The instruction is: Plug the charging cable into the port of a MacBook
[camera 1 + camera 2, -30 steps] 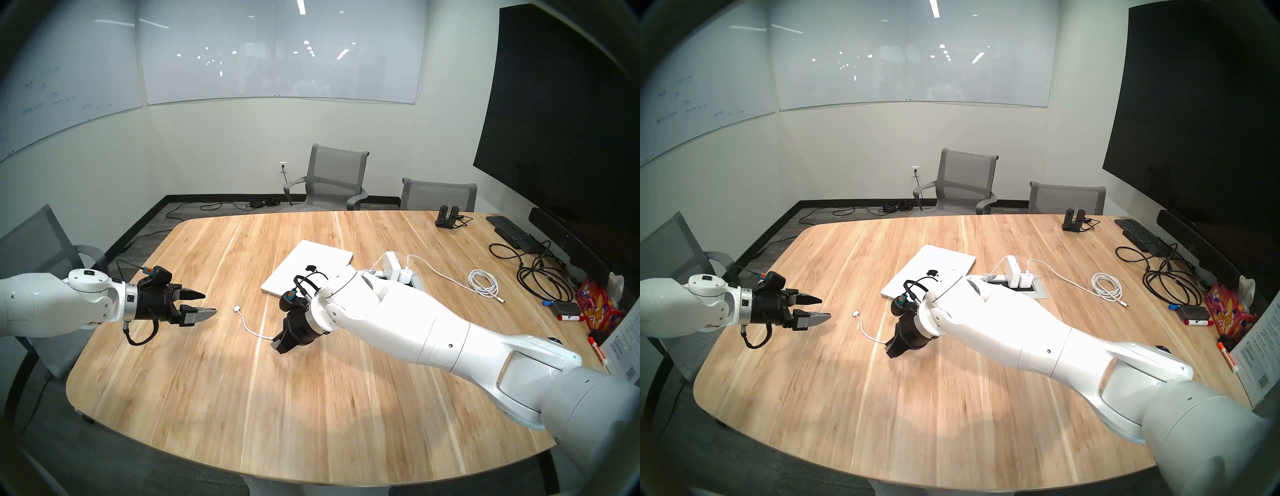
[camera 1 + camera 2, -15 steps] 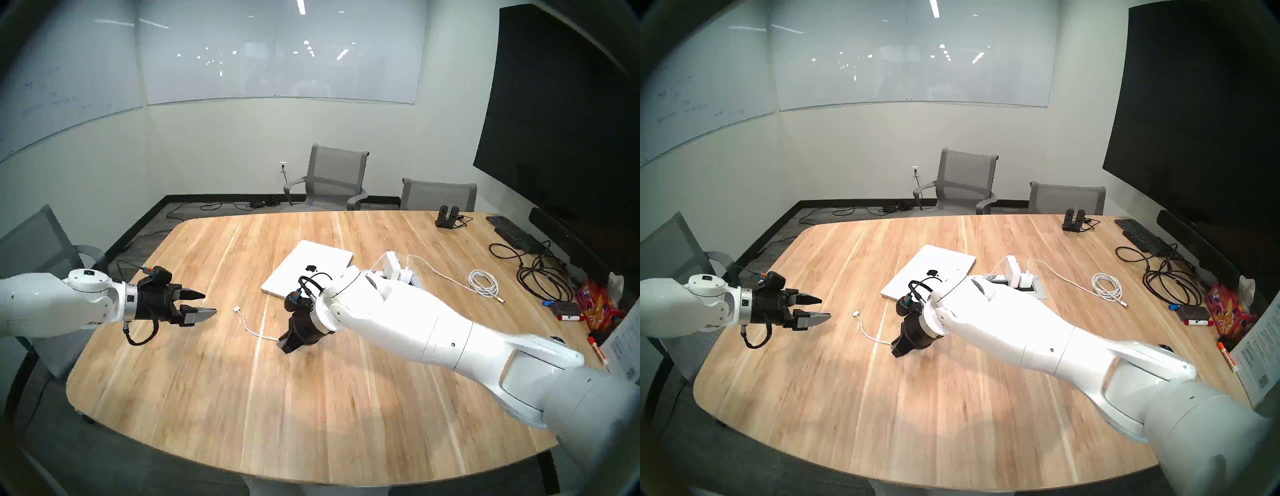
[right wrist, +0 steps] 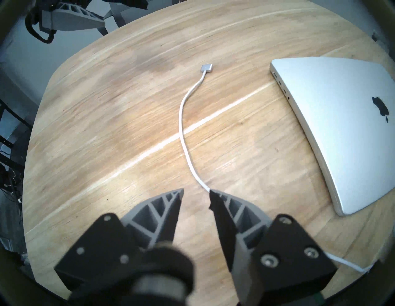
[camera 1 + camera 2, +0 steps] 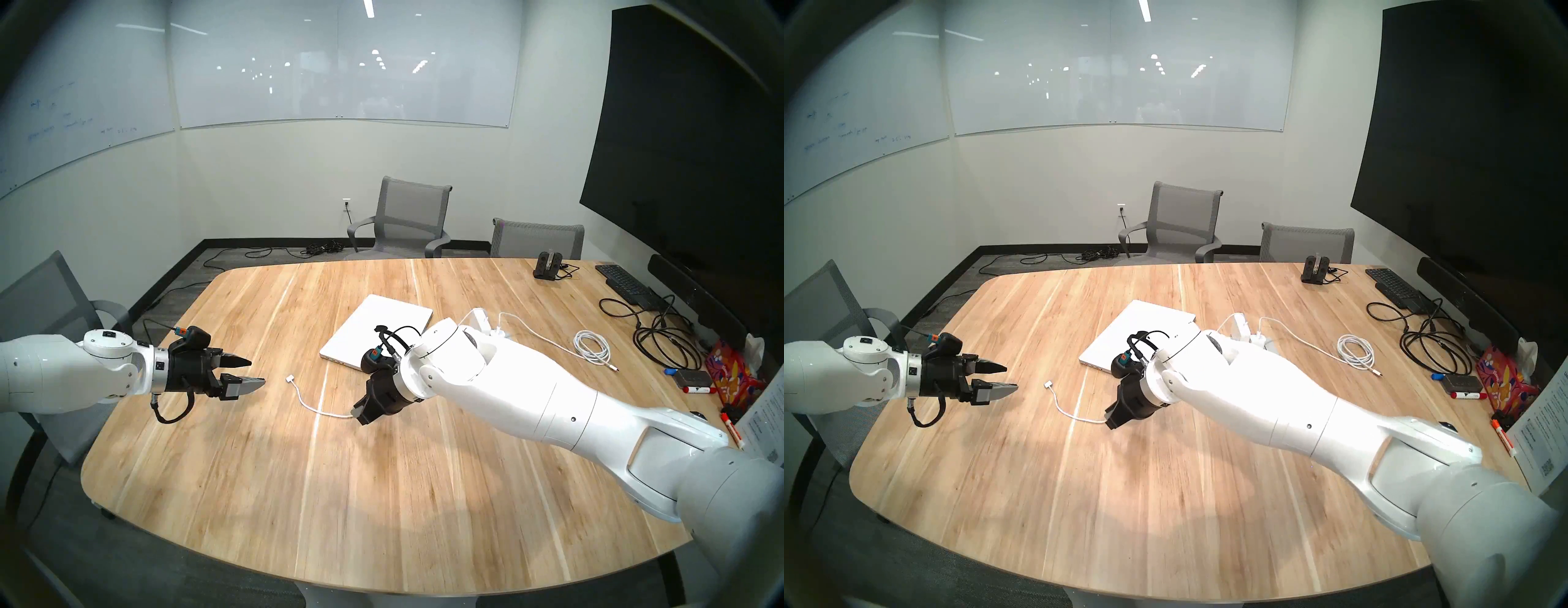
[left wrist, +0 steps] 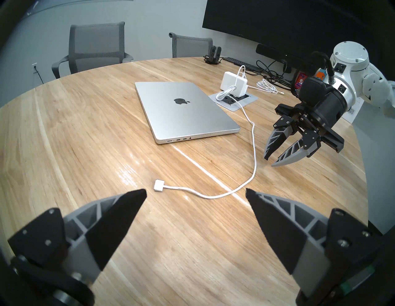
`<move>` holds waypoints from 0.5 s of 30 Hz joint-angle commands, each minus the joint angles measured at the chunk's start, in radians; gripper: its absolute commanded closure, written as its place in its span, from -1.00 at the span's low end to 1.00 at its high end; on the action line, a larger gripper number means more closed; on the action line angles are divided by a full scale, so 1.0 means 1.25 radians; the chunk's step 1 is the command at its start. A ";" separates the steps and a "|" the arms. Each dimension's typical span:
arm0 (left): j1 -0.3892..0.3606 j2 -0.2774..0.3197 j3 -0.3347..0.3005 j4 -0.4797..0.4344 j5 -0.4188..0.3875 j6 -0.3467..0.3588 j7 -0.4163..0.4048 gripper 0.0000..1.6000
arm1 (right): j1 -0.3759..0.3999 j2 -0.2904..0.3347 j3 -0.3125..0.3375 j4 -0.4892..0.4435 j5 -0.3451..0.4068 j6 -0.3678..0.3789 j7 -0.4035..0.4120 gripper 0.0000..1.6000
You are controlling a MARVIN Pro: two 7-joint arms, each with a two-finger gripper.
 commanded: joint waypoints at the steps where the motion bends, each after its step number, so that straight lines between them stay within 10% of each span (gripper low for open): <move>1: -0.010 -0.002 -0.009 0.000 -0.002 -0.002 0.000 -1.00 | -0.004 0.049 0.027 -0.053 0.006 0.015 -0.023 0.01; 6: -0.010 -0.001 -0.009 0.000 -0.002 -0.002 0.000 -1.00 | -0.015 0.070 0.038 -0.075 0.011 0.023 -0.040 -0.03; 8: -0.010 -0.001 -0.009 0.000 -0.002 -0.002 0.000 -1.00 | -0.019 0.076 0.041 -0.081 0.011 0.020 -0.046 -0.18; 11: -0.010 -0.001 -0.009 0.000 -0.002 -0.002 0.000 -1.00 | -0.024 0.088 0.045 -0.089 0.012 0.011 -0.044 -1.00; 15: -0.010 -0.001 -0.009 0.000 -0.002 -0.002 0.000 -1.00 | -0.025 0.091 0.046 -0.092 0.013 0.009 -0.046 -1.00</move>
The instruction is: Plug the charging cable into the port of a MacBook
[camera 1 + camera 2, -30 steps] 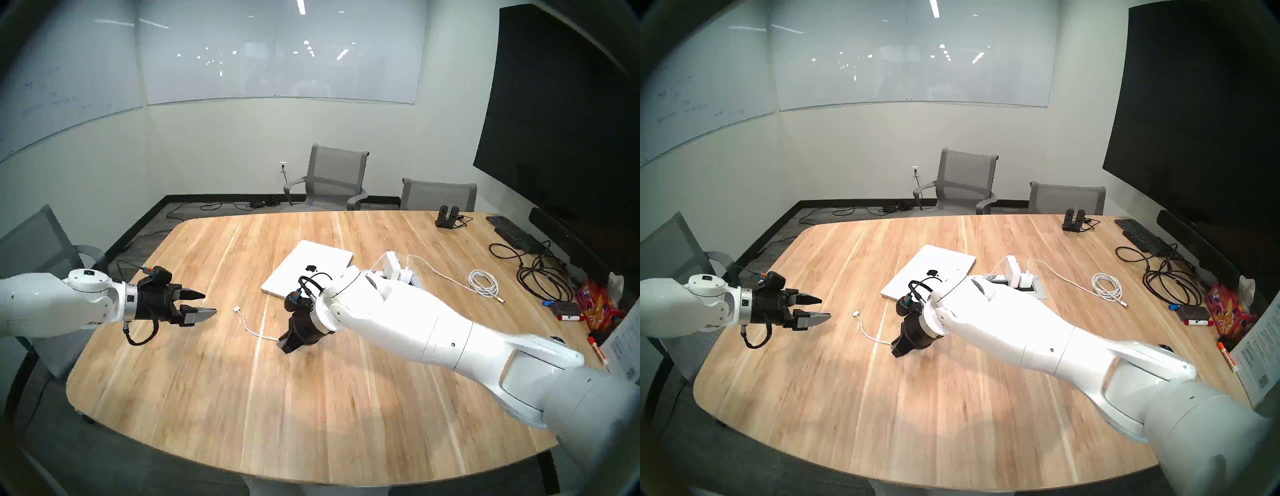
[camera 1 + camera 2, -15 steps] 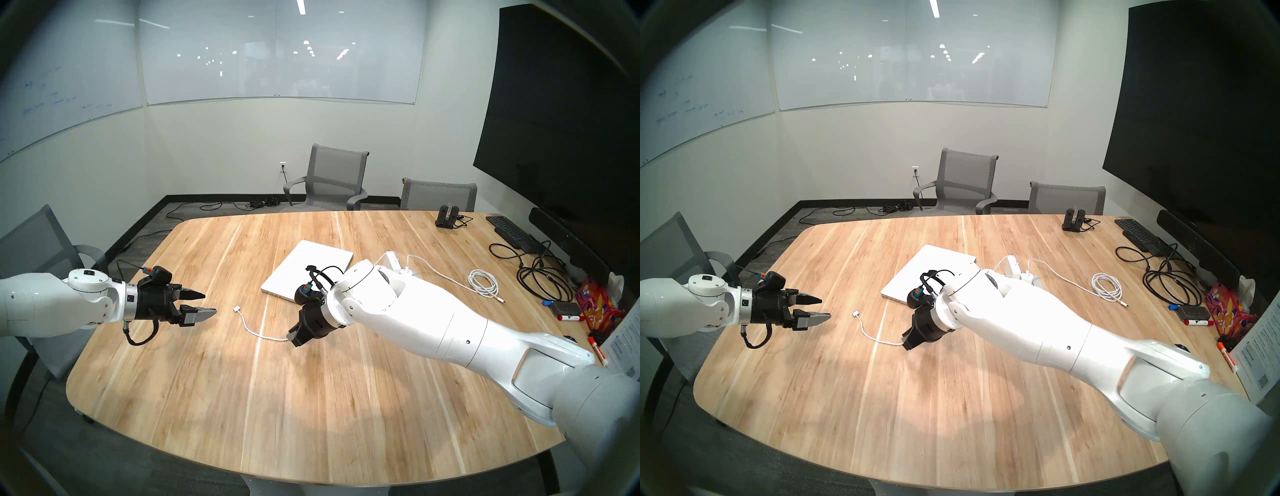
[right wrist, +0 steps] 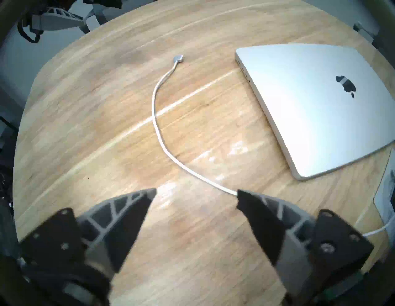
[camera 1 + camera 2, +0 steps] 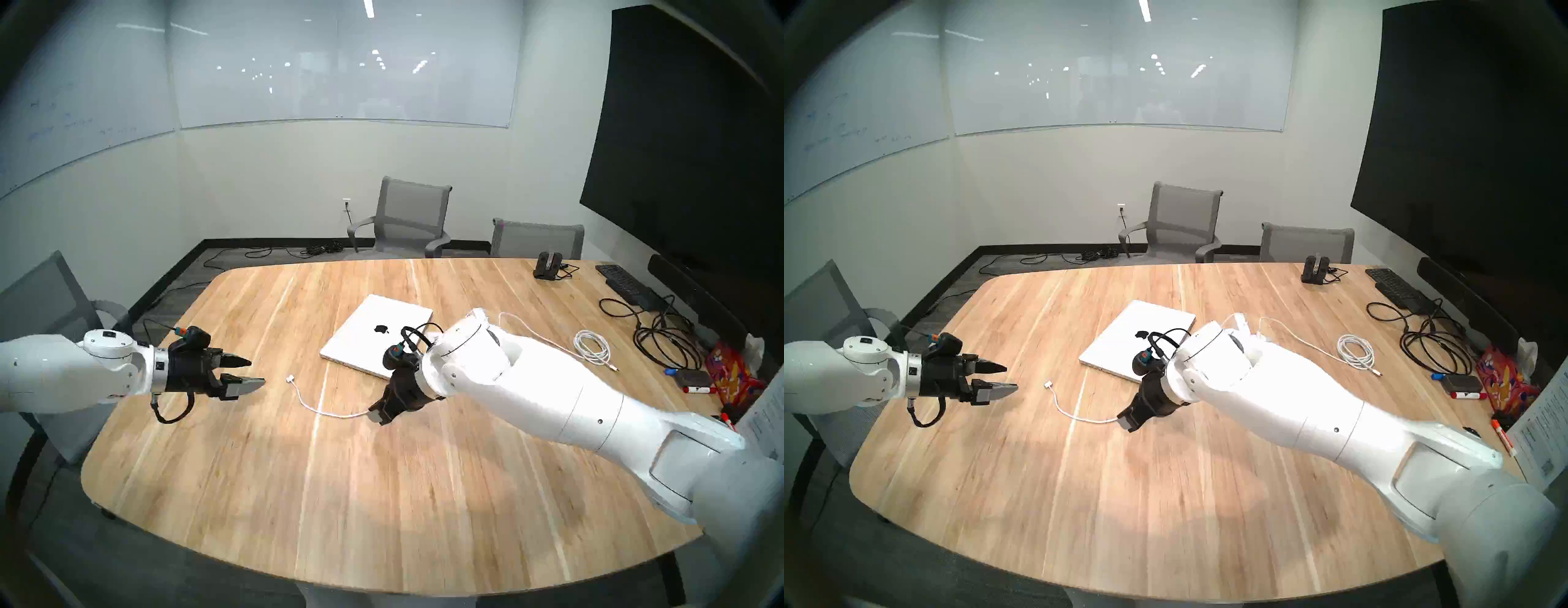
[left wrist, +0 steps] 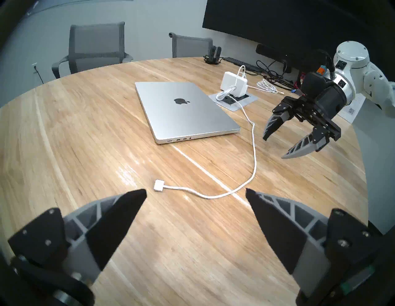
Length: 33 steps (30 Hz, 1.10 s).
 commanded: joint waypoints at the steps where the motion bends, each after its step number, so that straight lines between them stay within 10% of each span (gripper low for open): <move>1: -0.010 -0.001 -0.009 0.000 -0.002 -0.002 0.000 -1.00 | 0.002 0.014 0.013 -0.024 0.002 -0.014 0.001 -1.00; 33: -0.010 -0.001 -0.009 0.000 -0.002 -0.002 0.000 -1.00 | 0.004 0.017 0.009 -0.025 0.008 -0.018 -0.004 -1.00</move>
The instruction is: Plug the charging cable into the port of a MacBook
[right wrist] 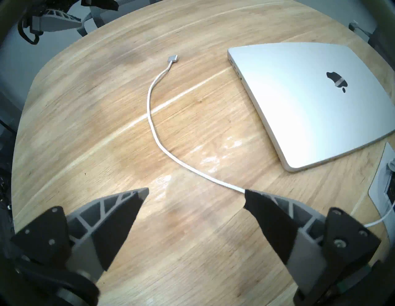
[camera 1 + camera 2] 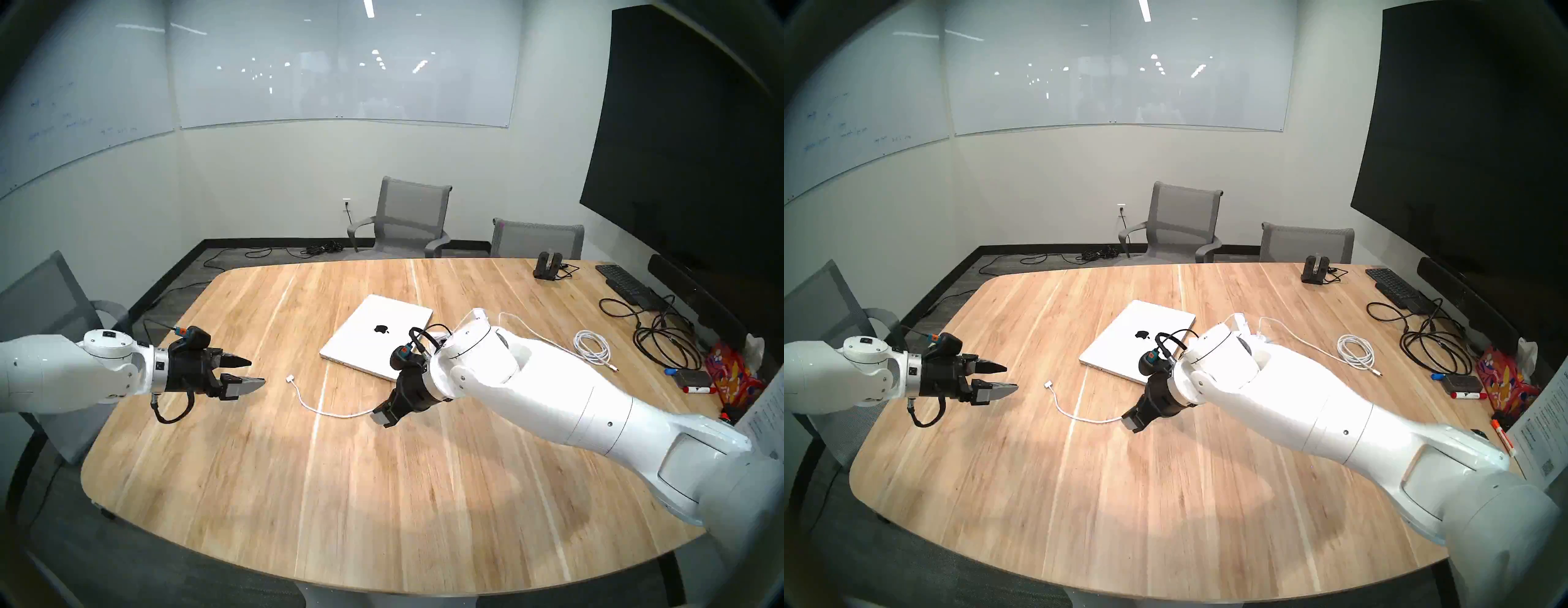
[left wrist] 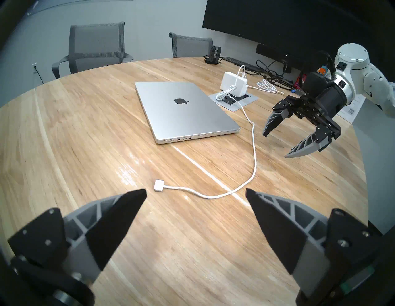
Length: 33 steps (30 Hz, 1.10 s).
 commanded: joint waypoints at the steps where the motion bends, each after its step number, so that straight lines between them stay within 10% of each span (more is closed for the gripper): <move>1: -0.010 -0.001 -0.009 0.000 -0.002 -0.002 0.000 -1.00 | 0.010 -0.003 0.006 -0.012 0.000 -0.004 0.002 -1.00; 13: -0.024 0.008 -0.011 -0.032 0.005 0.015 0.017 -1.00 | 0.010 -0.003 0.006 -0.012 0.000 -0.004 0.002 -1.00; 33: -0.042 0.058 -0.014 -0.290 0.005 0.086 0.260 -1.00 | 0.010 -0.004 0.006 -0.011 0.001 -0.004 0.001 -1.00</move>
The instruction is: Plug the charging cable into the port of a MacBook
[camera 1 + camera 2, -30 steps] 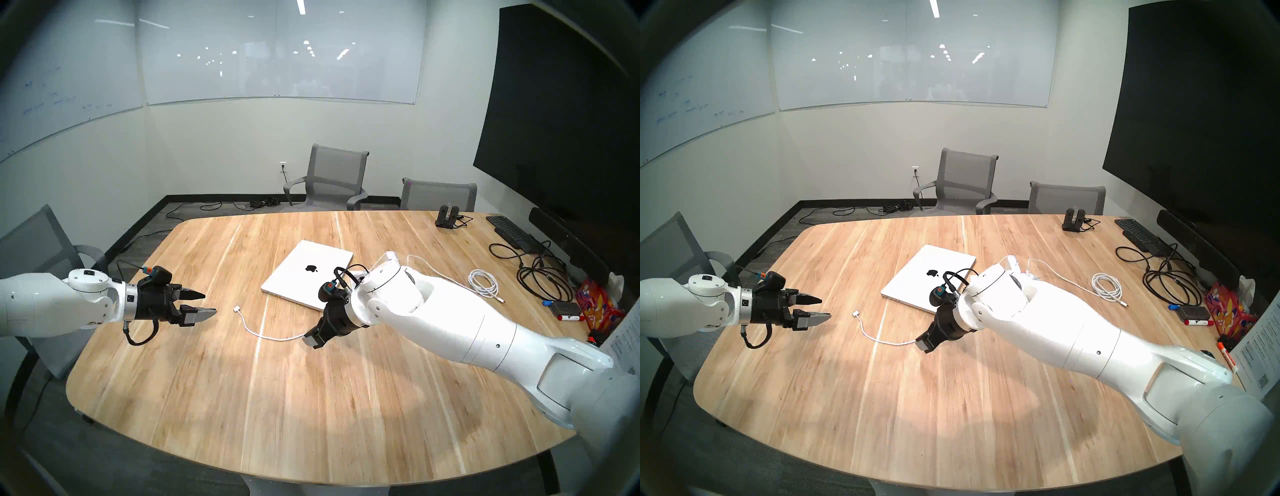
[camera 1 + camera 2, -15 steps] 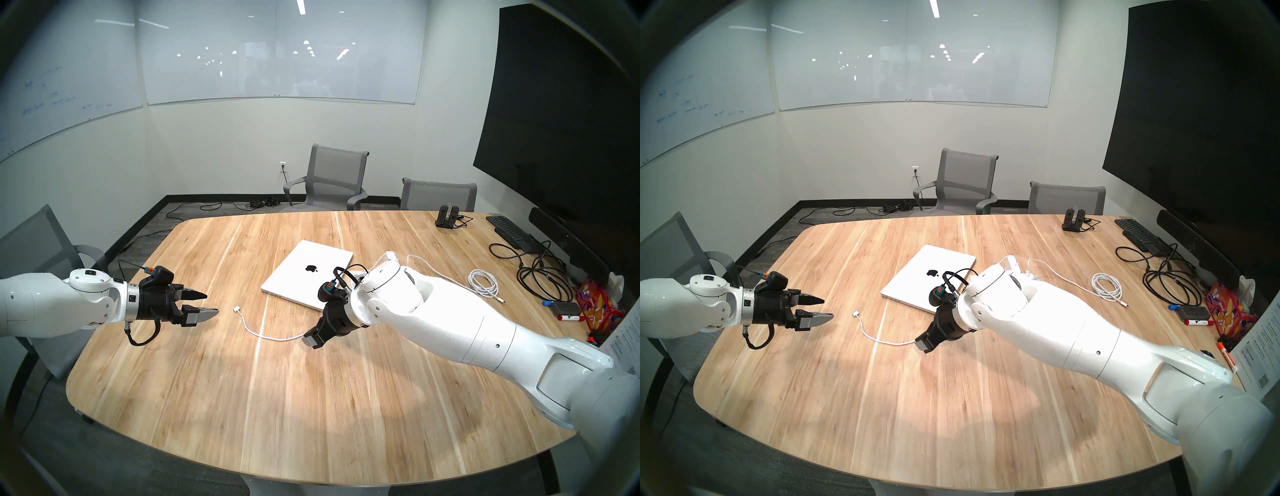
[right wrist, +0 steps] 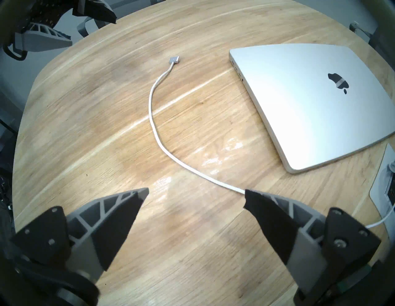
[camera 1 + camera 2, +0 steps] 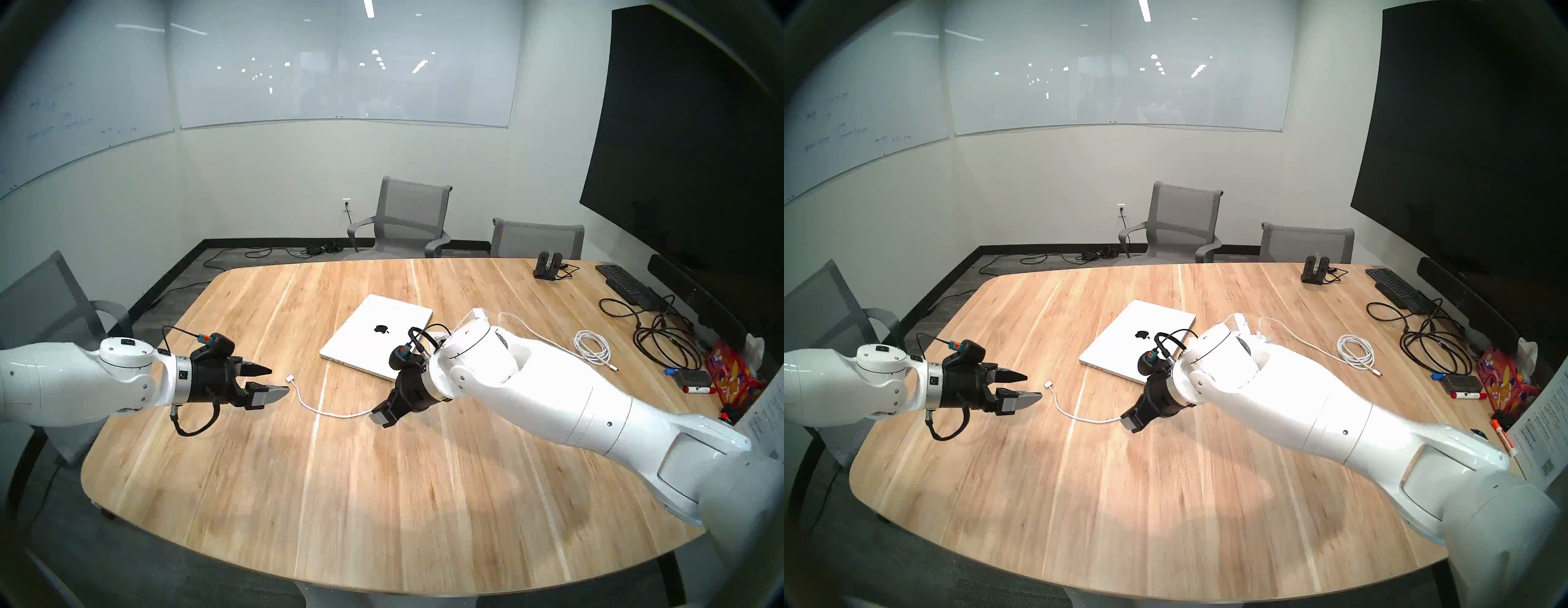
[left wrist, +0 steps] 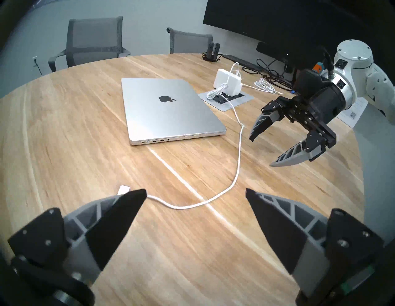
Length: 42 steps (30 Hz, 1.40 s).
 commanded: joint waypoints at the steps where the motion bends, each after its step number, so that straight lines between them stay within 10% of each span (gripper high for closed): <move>1: -0.016 0.014 -0.012 -0.092 -0.013 0.018 0.091 -1.00 | 0.010 -0.002 0.006 -0.011 -0.001 -0.003 0.001 -1.00; 13: 0.006 -0.009 -0.009 -0.225 -0.061 0.040 0.298 -1.00 | 0.010 -0.002 0.006 -0.010 -0.001 -0.003 0.001 -1.00; 42: 0.079 -0.209 -0.056 -0.278 -0.239 -0.080 0.704 -1.00 | 0.010 -0.003 0.006 -0.009 0.000 -0.003 0.000 -1.00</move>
